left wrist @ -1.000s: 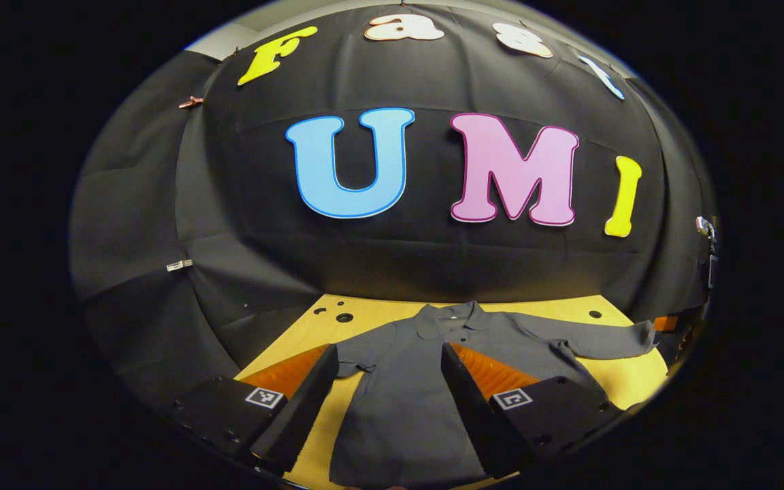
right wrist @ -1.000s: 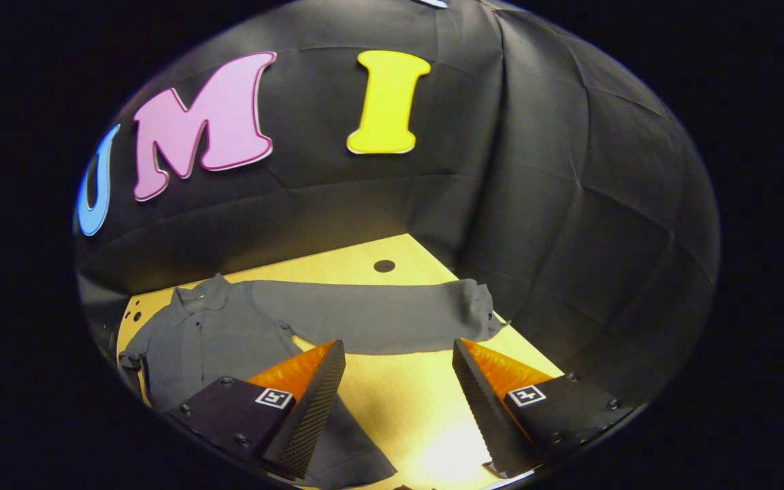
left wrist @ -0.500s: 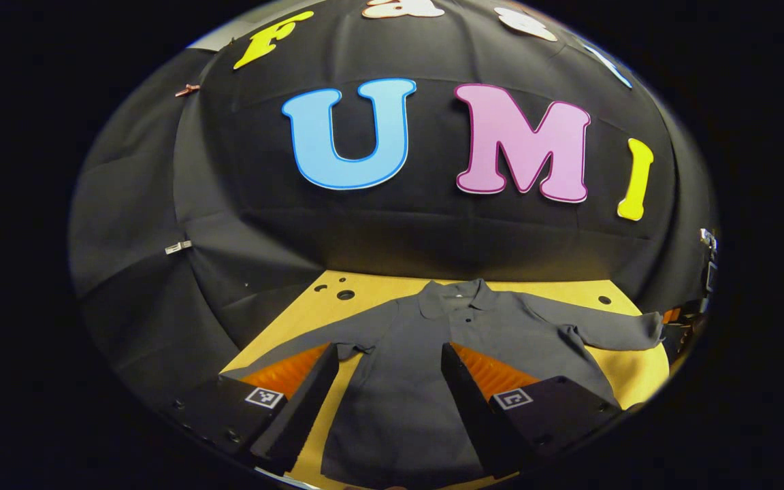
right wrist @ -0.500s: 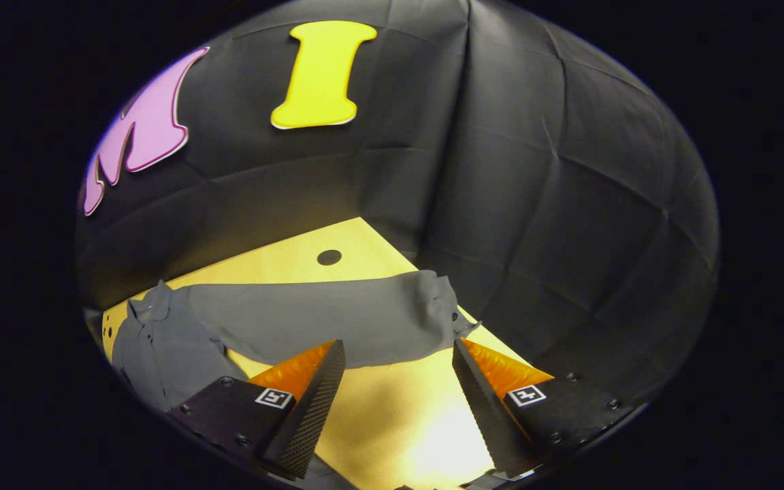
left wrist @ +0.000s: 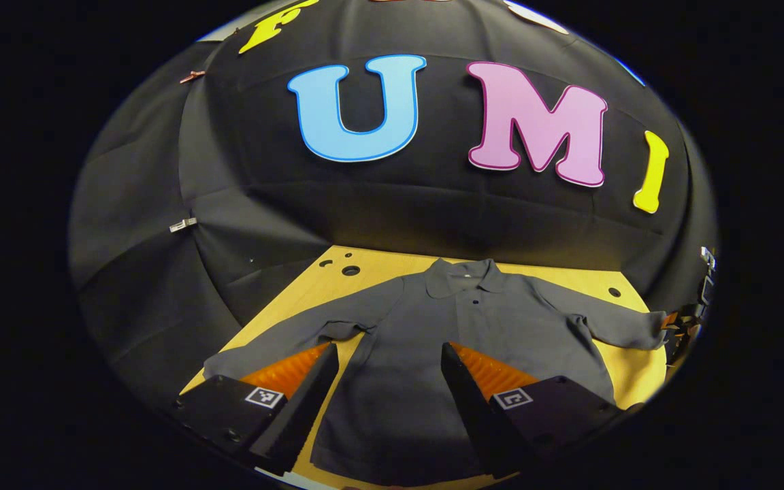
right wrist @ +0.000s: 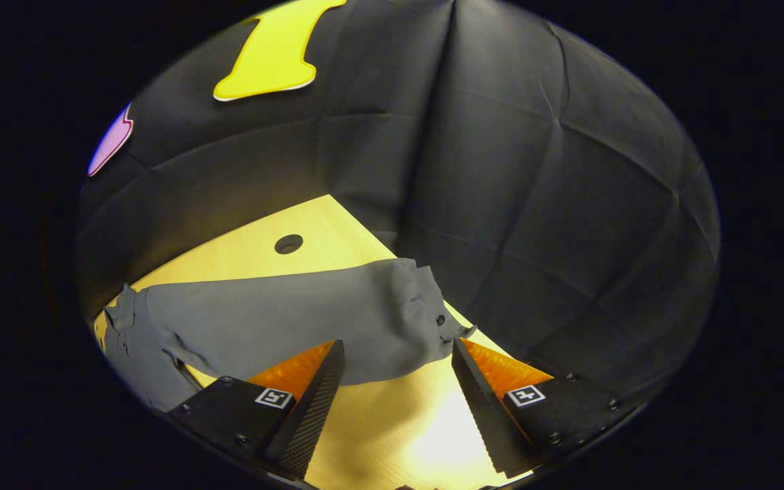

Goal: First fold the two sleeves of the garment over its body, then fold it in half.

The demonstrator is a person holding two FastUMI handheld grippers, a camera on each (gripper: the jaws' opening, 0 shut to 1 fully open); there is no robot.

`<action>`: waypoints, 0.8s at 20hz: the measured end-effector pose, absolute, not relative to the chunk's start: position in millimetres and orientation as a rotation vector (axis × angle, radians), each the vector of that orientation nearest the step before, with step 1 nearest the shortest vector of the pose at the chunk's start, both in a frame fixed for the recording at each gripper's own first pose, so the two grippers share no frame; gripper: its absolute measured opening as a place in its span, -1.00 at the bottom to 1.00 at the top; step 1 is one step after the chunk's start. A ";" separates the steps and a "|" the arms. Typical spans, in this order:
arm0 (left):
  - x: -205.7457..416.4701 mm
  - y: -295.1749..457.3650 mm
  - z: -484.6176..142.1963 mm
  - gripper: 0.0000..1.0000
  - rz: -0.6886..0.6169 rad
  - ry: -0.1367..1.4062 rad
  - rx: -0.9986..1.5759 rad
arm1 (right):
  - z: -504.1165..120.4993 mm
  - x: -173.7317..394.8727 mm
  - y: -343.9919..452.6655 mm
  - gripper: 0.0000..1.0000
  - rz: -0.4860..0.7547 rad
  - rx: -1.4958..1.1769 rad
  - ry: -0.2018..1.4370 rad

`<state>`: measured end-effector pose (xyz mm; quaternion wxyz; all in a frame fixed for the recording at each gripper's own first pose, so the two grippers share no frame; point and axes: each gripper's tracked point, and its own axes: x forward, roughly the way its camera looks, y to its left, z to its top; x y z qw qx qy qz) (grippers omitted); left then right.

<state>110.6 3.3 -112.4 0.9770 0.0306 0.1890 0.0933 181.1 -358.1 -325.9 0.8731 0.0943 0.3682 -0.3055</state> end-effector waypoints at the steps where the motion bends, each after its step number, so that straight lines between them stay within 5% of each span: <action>1: 111.7 5.2 -113.8 0.92 0.193 0.385 0.063 | -332.1 183.8 -362.2 0.95 -0.646 0.214 0.781; 16: 112.4 -5.6 -135.2 0.92 0.224 0.448 0.015 | -373.9 199.1 -418.1 0.96 -0.788 0.404 0.864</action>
